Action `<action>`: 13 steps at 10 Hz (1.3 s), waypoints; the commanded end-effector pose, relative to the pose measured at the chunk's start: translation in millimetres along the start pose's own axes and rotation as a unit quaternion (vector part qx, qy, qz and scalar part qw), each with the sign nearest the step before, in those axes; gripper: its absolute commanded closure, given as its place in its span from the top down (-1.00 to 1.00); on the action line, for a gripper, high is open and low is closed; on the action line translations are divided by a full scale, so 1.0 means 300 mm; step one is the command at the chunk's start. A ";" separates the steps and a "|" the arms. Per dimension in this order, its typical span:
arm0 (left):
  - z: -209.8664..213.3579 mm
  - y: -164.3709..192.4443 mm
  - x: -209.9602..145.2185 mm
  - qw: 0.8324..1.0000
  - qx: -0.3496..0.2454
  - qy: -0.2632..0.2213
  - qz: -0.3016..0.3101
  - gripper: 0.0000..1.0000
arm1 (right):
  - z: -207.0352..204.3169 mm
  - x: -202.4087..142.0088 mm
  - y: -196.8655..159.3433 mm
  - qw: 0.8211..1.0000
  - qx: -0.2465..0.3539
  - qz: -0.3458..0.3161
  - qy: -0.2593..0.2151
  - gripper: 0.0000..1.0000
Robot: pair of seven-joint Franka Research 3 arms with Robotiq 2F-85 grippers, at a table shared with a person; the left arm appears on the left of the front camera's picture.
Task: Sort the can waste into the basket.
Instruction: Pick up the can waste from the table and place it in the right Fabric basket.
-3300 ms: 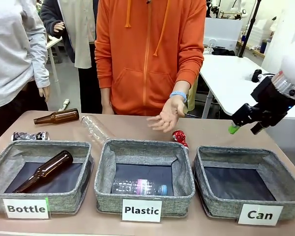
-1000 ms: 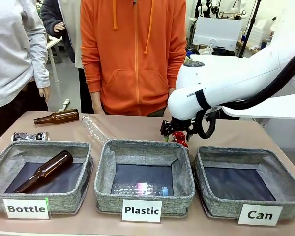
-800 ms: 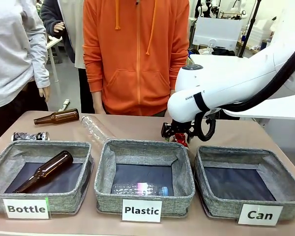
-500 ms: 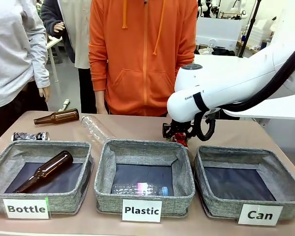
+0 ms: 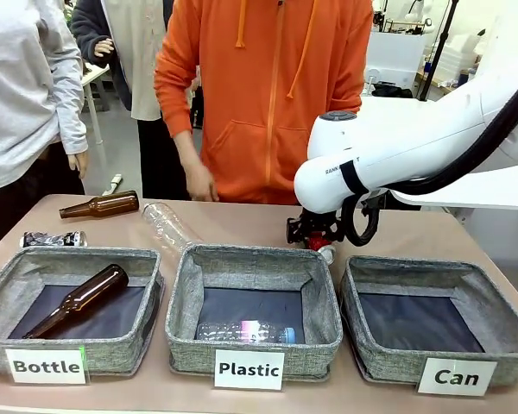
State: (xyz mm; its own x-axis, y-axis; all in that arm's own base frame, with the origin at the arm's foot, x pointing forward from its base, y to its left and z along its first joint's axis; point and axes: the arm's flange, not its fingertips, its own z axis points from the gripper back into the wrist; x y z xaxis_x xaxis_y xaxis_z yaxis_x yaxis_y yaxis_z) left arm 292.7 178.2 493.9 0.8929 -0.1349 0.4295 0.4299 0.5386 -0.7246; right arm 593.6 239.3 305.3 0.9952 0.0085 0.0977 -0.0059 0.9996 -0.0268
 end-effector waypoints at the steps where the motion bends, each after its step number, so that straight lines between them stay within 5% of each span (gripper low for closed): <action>1: 0.004 -0.007 -0.002 1.000 -0.004 0.000 -0.001 0.96 | 0.041 -0.017 -0.029 1.000 -0.017 -0.018 -0.016 -1.00; 5: 0.004 -0.007 -0.002 1.000 -0.004 0.000 -0.001 0.96 | 0.295 -0.125 -0.223 0.998 0.053 -0.010 -0.039 -1.00; 8: 0.004 -0.007 -0.002 1.000 -0.004 0.000 -0.001 0.96 | 0.524 -0.387 -0.419 0.993 0.107 0.036 -0.026 -1.00; 10: 0.004 -0.007 -0.002 1.000 -0.004 0.000 -0.001 0.96 | 0.536 -0.501 -0.507 0.987 0.072 0.134 -0.046 -1.00; 13: 0.004 -0.007 -0.002 1.000 -0.004 0.000 -0.001 0.96 | 0.511 -0.596 -0.623 0.972 0.136 0.183 -0.053 -1.00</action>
State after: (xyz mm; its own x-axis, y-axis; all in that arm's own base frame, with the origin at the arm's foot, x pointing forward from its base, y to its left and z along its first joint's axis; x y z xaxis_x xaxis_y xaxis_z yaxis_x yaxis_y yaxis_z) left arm 292.5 178.3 494.4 0.8925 -0.1348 0.4305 0.4306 0.5388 -0.7240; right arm 405.0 65.5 450.4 0.9258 0.3249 0.1935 -0.3519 0.9275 0.1264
